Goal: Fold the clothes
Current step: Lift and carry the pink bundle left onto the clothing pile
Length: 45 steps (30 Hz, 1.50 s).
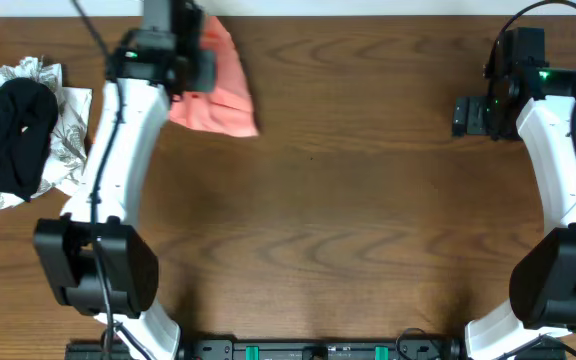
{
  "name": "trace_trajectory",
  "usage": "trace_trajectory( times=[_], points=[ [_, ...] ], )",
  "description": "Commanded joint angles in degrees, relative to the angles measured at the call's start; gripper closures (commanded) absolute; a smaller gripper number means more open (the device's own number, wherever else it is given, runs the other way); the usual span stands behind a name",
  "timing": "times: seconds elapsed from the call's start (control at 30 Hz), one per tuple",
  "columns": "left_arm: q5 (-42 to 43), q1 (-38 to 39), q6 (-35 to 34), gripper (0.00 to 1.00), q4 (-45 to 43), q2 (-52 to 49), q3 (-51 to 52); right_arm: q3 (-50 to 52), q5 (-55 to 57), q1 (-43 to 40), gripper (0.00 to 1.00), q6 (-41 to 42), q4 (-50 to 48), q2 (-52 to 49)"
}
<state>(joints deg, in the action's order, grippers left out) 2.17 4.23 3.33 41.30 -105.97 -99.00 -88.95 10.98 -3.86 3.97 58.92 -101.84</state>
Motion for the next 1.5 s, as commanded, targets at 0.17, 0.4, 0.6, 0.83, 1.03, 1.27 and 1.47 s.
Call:
trace_trajectory(
  times=[0.17,0.4,0.6,0.83,1.03,1.27,1.47],
  points=[
    [-4.79,-9.97,4.57,0.94,-6.4,0.76,-3.02,0.2,0.59,-0.2,0.01,0.92,0.04,-0.17],
    [-4.57,-17.84,1.29,0.94,-16.65,0.74,-3.02,0.2,0.59,-0.2,0.01,0.92,0.04,-0.17],
    [-3.34,-25.24,-5.79,0.94,-24.72,0.74,-3.02,0.2,0.59,-0.2,0.01,0.92,0.04,-0.17],
    [-1.31,-34.1,-19.12,0.94,-24.85,-0.44,-2.97,0.2,0.57,-0.2,0.01,0.9,0.04,-0.17],
    [-1.31,-38.62,-20.63,0.94,-20.79,-4.48,-2.38,0.2,0.57,-0.2,0.01,0.92,0.04,-0.17],
    [-1.11,-42.29,-29.97,0.94,-13.46,-9.49,-2.38,0.2,0.59,-0.2,0.01,0.92,0.04,-0.17],
    [-1.14,-44.26,-32.35,0.83,-7.93,-10.21,-2.38,0.2,0.57,-0.2,0.01,0.92,0.04,-0.17]
  ],
)
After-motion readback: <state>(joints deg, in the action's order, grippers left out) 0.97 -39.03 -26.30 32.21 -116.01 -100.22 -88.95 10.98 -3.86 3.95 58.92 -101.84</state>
